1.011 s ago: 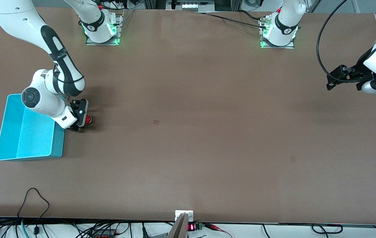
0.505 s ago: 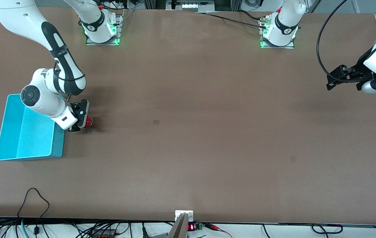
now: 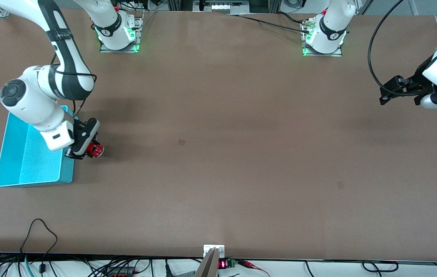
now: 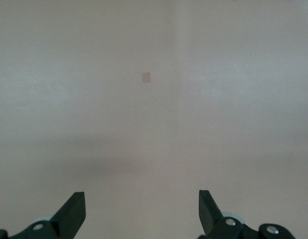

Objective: Wind red beetle toy and store in blue box
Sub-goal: 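Grasp the red car with the right gripper and lift it into the box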

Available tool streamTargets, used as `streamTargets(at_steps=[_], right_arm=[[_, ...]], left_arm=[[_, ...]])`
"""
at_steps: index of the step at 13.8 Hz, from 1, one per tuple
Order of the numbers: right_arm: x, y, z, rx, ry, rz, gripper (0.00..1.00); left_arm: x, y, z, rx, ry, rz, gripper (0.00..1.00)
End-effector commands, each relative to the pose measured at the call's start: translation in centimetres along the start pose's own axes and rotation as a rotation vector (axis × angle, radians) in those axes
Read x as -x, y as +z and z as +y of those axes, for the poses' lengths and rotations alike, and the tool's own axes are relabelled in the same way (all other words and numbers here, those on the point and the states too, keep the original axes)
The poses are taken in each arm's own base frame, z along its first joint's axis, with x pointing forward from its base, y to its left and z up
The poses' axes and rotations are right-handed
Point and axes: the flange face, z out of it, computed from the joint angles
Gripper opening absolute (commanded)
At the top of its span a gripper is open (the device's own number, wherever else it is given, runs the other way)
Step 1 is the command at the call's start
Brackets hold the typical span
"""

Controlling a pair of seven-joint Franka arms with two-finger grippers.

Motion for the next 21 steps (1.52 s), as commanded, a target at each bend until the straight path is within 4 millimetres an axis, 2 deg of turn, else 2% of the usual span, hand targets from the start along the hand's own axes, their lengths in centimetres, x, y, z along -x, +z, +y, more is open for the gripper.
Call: streamTargets(at_steps=[1, 4, 7, 9, 11, 13, 15, 18, 20, 21], right_arm=[[4.5, -2.5, 2.9, 0.0, 0.146, -0.006, 0.05], [9.6, -3.5, 4.7, 0.019, 0.426, -0.01, 0.05], [13.2, -4.1, 4.9, -0.012, 0.705, -0.03, 0.04], [13.9, -3.5, 4.1, -0.076, 0.92, -0.072, 0.03], [14.4, -2.4, 3.7, -0.105, 1.073, -0.111, 0.0], [16.8, -0.4, 4.0, -0.11, 1.145, -0.136, 0.0], [19.0, 1.7, 4.5, -0.089, 1.16, -0.158, 0.0], [19.7, 4.0, 5.4, -0.03, 1.18, -0.202, 0.0], [21.5, 5.9, 5.4, -0.028, 1.195, -0.205, 0.0], [21.7, 6.7, 5.5, -0.013, 1.191, -0.193, 0.0]], left_arm=[[-0.3, -0.5, 0.0, 0.014, 0.001, -0.001, 1.0], [-0.2, -0.4, -0.1, 0.013, 0.001, -0.012, 1.0], [-0.2, -0.4, -0.1, 0.013, 0.001, -0.012, 1.0], [-0.2, -0.4, -0.1, 0.013, 0.001, -0.012, 1.0], [-0.2, -0.4, -0.1, 0.013, 0.001, -0.012, 1.0], [-0.2, -0.4, -0.1, 0.013, 0.001, -0.012, 1.0], [-0.2, -0.4, -0.1, 0.013, 0.001, -0.012, 1.0], [-0.2, -0.4, -0.1, 0.013, 0.001, -0.012, 1.0], [-0.2, -0.4, -0.1, 0.013, 0.001, -0.012, 1.0], [-0.2, -0.4, -0.1, 0.013, 0.001, -0.012, 1.0]])
